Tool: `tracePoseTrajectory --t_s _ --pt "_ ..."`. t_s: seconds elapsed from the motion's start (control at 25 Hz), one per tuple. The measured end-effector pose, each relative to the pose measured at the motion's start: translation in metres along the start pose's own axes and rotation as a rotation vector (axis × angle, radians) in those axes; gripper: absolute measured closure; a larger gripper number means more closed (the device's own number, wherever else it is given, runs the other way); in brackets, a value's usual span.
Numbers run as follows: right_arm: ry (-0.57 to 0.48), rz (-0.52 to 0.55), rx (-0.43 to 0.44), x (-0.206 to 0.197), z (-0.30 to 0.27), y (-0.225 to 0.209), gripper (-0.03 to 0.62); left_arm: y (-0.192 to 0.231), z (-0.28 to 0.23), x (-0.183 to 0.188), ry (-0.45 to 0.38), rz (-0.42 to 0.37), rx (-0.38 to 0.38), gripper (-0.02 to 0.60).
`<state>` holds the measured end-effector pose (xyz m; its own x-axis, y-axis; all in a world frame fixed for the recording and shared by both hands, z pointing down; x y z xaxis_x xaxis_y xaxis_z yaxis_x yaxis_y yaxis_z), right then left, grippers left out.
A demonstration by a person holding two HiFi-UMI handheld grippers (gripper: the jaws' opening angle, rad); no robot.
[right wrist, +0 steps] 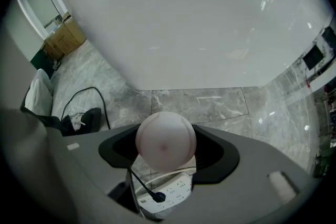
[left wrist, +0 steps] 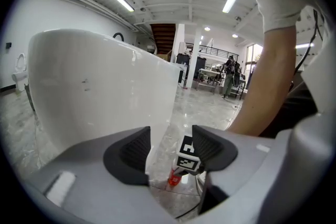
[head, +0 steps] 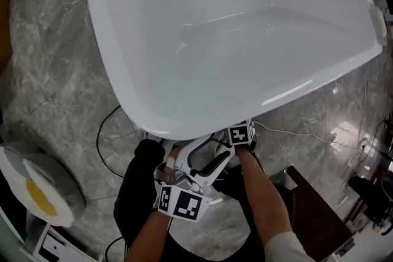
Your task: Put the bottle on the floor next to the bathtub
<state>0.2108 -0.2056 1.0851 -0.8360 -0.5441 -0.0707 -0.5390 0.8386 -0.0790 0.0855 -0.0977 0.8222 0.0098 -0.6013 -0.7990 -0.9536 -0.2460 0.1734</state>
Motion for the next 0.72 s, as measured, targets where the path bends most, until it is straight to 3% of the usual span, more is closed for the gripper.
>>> tracePoseTrajectory --t_s 0.28,0.6,0.72 --pt "0.005 -0.022 0.002 -0.006 0.024 0.001 0.310 -0.008 -0.003 -0.015 0.050 0.043 -0.039 0.281" --pt "-0.057 -0.087 0.042 -0.017 0.091 0.000 0.321 -0.036 0.012 -0.042 0.126 0.083 -0.080 0.279" --pt "-0.091 -0.121 0.065 -0.022 0.127 0.005 0.321 -0.038 0.020 -0.021 0.115 0.118 -0.104 0.279"
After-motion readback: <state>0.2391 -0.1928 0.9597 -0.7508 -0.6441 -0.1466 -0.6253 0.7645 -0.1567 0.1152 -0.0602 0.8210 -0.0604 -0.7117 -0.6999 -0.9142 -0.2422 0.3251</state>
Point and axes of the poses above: the fingertips, and each gripper's own axes: z backward along the fingers, y to its left, x out of its top, the point moved 7 cm from there along z, backward along the fingers, and after that the axes turned 7 degrees about y, right-handed, at the moved point
